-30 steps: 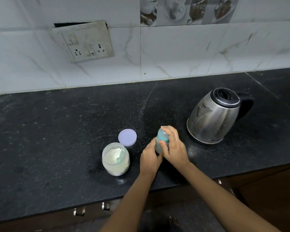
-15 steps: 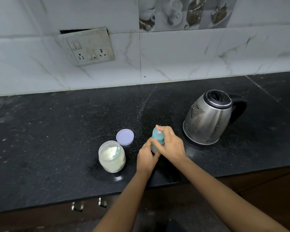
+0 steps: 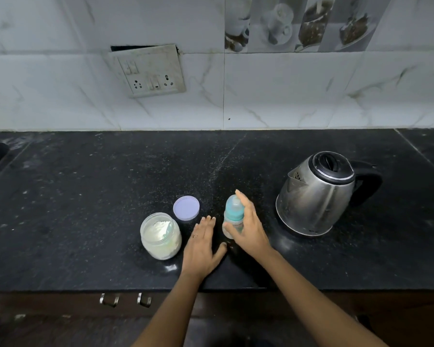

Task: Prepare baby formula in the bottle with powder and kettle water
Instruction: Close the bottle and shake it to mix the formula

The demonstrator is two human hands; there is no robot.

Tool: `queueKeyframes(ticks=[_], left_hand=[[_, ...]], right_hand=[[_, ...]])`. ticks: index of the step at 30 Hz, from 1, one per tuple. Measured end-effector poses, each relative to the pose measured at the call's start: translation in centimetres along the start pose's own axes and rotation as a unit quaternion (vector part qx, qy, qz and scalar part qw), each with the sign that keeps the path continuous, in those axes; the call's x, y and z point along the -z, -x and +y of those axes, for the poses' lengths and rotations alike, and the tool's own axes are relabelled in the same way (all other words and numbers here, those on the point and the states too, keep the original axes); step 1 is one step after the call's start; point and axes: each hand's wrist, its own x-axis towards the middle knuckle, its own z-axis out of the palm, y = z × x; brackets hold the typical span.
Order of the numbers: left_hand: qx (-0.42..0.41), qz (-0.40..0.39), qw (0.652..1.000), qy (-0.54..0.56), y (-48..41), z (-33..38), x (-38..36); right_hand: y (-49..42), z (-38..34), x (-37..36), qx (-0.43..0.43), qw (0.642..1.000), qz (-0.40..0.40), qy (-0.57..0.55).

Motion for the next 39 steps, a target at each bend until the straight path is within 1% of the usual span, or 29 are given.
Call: queueKeyframes(ticks=[1, 3, 5, 8, 9, 10, 12, 13, 14, 16, 17, 19, 21, 22, 23, 24, 25, 26, 27, 29, 30, 31, 32, 33, 34, 35, 36, 38, 39], left_hand=[[0.002, -0.011, 1.000, 0.003, 0.1, 0.0, -0.1], [0.004, -0.024, 1.000, 0.007, 0.0, 0.0, -0.1], [0.017, -0.031, 0.999, 0.010, -0.3, 0.1, 0.0], [0.031, -0.025, 0.999, 0.018, -0.4, 0.1, -0.1], [0.032, -0.022, 0.999, 0.015, -0.5, 0.1, -0.2], [0.032, -0.019, 0.999, 0.012, -0.5, 0.1, -0.2], [0.035, -0.016, 0.999, 0.008, -0.6, 0.0, -0.3], [0.036, -0.017, 0.999, 0.008, -0.6, 0.1, -0.3], [0.037, -0.018, 0.999, 0.007, -0.7, 0.1, -0.2], [0.040, -0.023, 0.999, 0.006, -0.6, 0.0, -0.2], [0.041, -0.026, 0.999, 0.006, -0.6, 0.0, -0.2], [0.044, -0.031, 0.999, 0.006, -0.6, 0.0, -0.2], [0.046, -0.035, 0.998, 0.008, -0.7, -0.1, -0.2], [0.047, -0.037, 0.998, 0.010, -0.7, -0.2, -0.1], [0.047, -0.039, 0.998, 0.011, -0.6, -0.1, -0.1], [0.046, -0.039, 0.998, 0.013, -0.6, -0.1, -0.1], [0.045, -0.038, 0.998, 0.014, -0.6, -0.1, 0.0], [0.045, -0.036, 0.998, 0.015, -0.6, 0.0, 0.0], [0.045, -0.035, 0.998, 0.016, -0.6, 0.1, 0.0], [0.045, -0.031, 0.998, 0.016, -0.6, 0.3, 0.2], [0.044, -0.030, 0.998, 0.017, -0.6, 0.3, 0.3], [0.042, -0.031, 0.998, 0.017, -0.6, 0.3, 0.3], [0.040, -0.032, 0.999, 0.016, -0.6, 0.3, 0.4], [0.039, -0.033, 0.999, 0.015, -0.6, 0.3, 0.4], [0.038, -0.033, 0.999, 0.015, -0.5, 0.3, 0.4], [0.038, -0.034, 0.999, 0.015, -0.5, 0.3, 0.4], [0.038, -0.035, 0.999, 0.014, -0.6, 0.3, 0.4], [0.035, -0.036, 0.999, 0.012, -0.5, 0.3, 0.4], [0.034, -0.037, 0.999, 0.010, -0.5, 0.3, 0.4]], right_hand=[[-0.4, 0.2, 0.5, -0.009, 1.000, -0.015, -0.024], [-1.2, 0.4, 1.5, -0.058, 0.992, -0.018, -0.109], [-2.1, 0.3, 2.2, -0.112, 0.966, -0.002, -0.233], [-3.4, 0.0, 2.9, -0.161, 0.915, 0.001, -0.371], [-4.0, -0.2, 2.8, -0.195, 0.882, 0.001, -0.428], [-4.5, -0.6, 2.7, -0.246, 0.831, 0.007, -0.499], [-5.3, -1.2, 2.3, -0.345, 0.700, 0.020, -0.625], [-5.5, -1.5, 2.2, -0.381, 0.660, 0.019, -0.647], [-5.6, -1.5, 2.1, -0.409, 0.641, 0.007, -0.649], [-5.7, -1.1, 1.9, -0.431, 0.610, -0.032, -0.664], [-5.7, -0.9, 1.9, -0.433, 0.598, -0.042, -0.673], [-5.7, -0.9, 1.9, -0.415, 0.579, -0.030, -0.701], [-5.6, -0.9, 2.2, -0.386, 0.586, -0.023, -0.712], [-5.4, -1.0, 2.3, -0.370, 0.595, -0.044, -0.712], [-5.3, -0.9, 2.3, -0.348, 0.601, -0.085, -0.715], [-5.1, -1.1, 2.3, -0.325, 0.604, -0.126, -0.717], [-5.1, -1.2, 2.3, -0.307, 0.601, -0.149, -0.723], [-5.2, -1.5, 2.2, -0.298, 0.587, -0.153, -0.737], [-5.4, -1.7, 2.1, -0.303, 0.565, -0.132, -0.756], [-5.5, -1.6, 1.8, -0.330, 0.518, -0.053, -0.787], [-5.5, -1.3, 1.6, -0.335, 0.506, -0.043, -0.794], [-5.2, -1.2, 1.4, -0.336, 0.513, -0.063, -0.788], [-4.9, -1.1, 1.3, -0.330, 0.542, -0.094, -0.767], [-4.6, -1.0, 1.1, -0.322, 0.582, -0.112, -0.738], [-4.3, -1.0, 0.9, -0.316, 0.609, -0.116, -0.718], [-4.2, -1.2, 0.7, -0.314, 0.614, -0.107, -0.716], [-3.9, -1.4, 0.4, -0.320, 0.592, -0.090, -0.734], [-3.5, -1.2, 0.0, -0.332, 0.498, -0.037, -0.801], [-3.4, -1.1, -0.1, -0.330, 0.473, -0.029, -0.816]])
